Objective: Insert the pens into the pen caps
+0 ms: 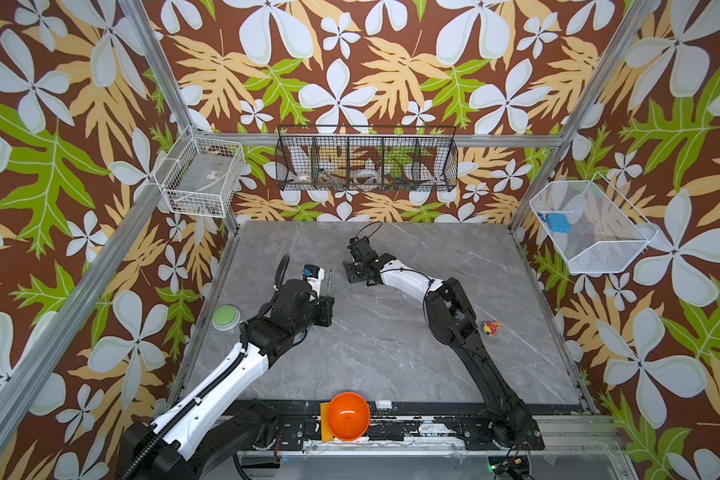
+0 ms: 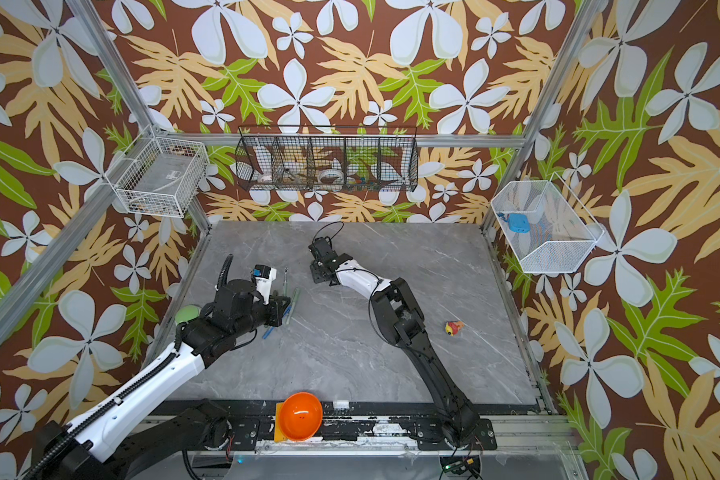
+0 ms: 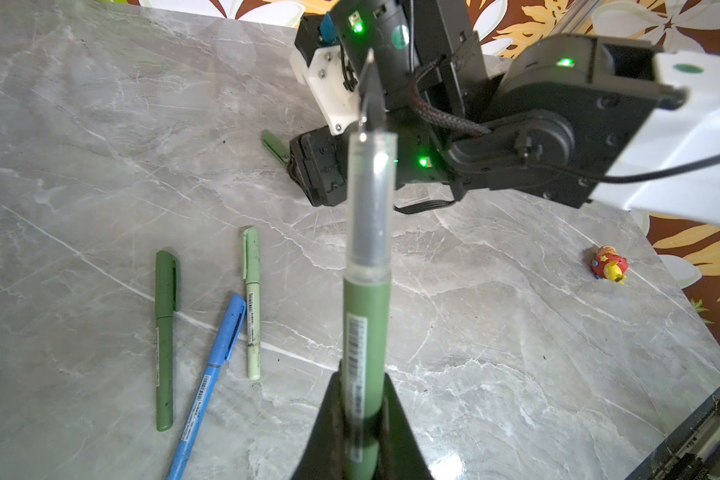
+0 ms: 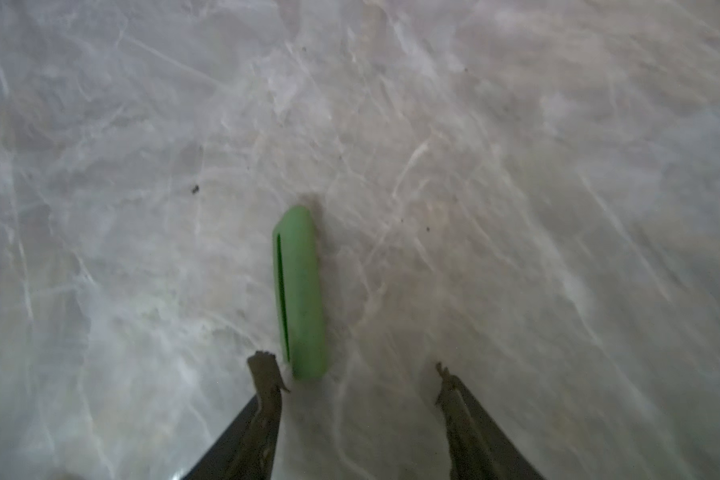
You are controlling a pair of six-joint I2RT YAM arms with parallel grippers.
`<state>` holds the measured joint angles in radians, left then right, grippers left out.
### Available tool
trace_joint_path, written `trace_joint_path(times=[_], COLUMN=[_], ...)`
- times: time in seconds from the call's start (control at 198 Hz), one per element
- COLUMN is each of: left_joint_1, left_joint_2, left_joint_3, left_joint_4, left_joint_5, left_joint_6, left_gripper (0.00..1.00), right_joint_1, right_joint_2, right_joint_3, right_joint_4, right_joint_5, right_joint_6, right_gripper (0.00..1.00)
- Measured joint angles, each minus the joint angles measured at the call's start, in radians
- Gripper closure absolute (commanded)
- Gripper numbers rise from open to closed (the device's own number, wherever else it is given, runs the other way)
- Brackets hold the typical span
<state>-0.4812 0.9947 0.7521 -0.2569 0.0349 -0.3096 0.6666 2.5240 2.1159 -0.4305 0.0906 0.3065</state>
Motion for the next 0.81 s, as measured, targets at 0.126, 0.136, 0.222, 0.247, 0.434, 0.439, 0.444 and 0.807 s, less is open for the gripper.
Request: trace_joint_path(times=[0.126,0.136,0.222,0.247,0.434,0.439,0.444,0.807], left_joint_1=[0.0,0.0,0.0,0.0,0.0,0.0,0.0,0.0], left_joint_2=[-0.005,-0.005,-0.007,-0.007,-0.016,-0.016,-0.017,-0.031], left_joint_3=[-0.001,-0.002,-0.005,-0.006,-0.013,-0.013,-0.013,-0.018], left_joint_4=[0.0,0.0,0.001,0.0,0.004,0.004,0.004,0.008], left_joint_5=[0.0,0.0,0.0,0.0,0.01,0.011,0.011,0.023], left_joint_6=[0.0,0.0,0.0,0.0,0.0,0.0,0.0,-0.007], left_gripper=[1.0,1.0,1.0,1.0,1.0,1.0,1.0,1.0], right_joint_1=[-0.003,-0.005,-0.02,-0.022,-0.034,-0.034,-0.034,-0.039], right_joint_2=[-0.075,-0.081,-0.147,-0.169,-0.185,-0.181,-0.179,0.016], right_joint_3=[-0.097,-0.106,-0.198,-0.227,-0.229,-0.223,-0.219,0.048], right_joint_4=[-0.028,-0.03,-0.021,-0.015,0.011,0.011,0.011,0.008], right_joint_5=[-0.051,-0.06,-0.102,-0.117,-0.167,-0.169,-0.169,-0.188], right_joint_6=[-0.029,-0.032,-0.055,-0.066,-0.136,-0.137,-0.138,-0.128], right_gripper=[0.52,0.52,0.45,0.43,0.36,0.36,0.36,0.37])
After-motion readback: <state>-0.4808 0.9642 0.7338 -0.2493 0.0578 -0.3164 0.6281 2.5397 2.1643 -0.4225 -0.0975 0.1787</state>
